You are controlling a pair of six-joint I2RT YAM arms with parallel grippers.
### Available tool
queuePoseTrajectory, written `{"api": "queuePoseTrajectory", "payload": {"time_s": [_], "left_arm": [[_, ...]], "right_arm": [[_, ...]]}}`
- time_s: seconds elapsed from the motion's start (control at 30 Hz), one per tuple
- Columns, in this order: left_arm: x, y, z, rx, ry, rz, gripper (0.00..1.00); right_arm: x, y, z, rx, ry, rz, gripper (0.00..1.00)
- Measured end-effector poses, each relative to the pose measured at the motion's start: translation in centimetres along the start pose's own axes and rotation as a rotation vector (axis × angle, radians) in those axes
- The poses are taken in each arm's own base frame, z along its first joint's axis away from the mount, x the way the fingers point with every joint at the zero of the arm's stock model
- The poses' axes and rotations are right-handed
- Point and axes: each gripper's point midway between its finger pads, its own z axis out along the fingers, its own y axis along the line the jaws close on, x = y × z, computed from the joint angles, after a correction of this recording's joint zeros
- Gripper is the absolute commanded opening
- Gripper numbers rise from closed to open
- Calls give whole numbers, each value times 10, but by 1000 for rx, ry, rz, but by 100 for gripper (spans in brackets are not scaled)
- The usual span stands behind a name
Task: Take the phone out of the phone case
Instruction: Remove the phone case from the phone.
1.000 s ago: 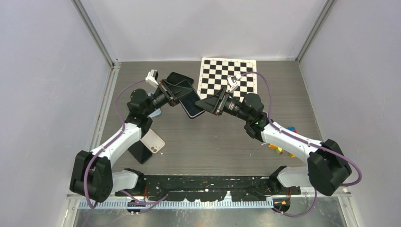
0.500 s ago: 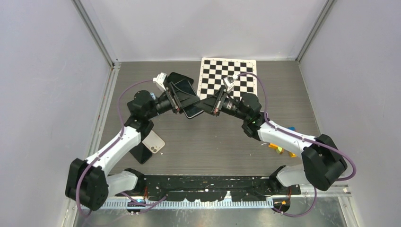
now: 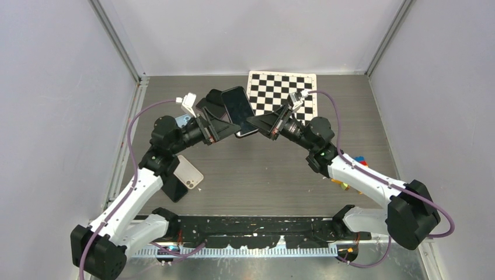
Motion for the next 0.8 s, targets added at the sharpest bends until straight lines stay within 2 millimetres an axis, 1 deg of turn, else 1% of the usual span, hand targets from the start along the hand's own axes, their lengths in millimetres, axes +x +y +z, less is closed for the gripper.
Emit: {"api": "queuePoseTrajectory", "payload": {"time_s": [0.03,0.1,0.27,0.4,0.5,0.63,0.8], "left_arm": [[1,1,0,-2,3,2,87],[1,1,1,0,8,2,86],[4,1,1,7,26,0,95],[5,-1,0,16,24,8,96],[6,-4,-4,25,18,18,87],[6,-8,-8,36,12,40,72],[6,-7,-8,35,13,49,68]], "right_arm": [[0,-1,0,7,-2,13,1],[-1,-5,1,24,-7,39,1],[-3,-11,1,55,-22,75,1],[-5,-15,1,72,-35,87,1],[-8,-19,1,87,-48,99,1],[-17,-20,-2,83,-69,117,1],[-31,-13,-6,43,-102,125,1]]}}
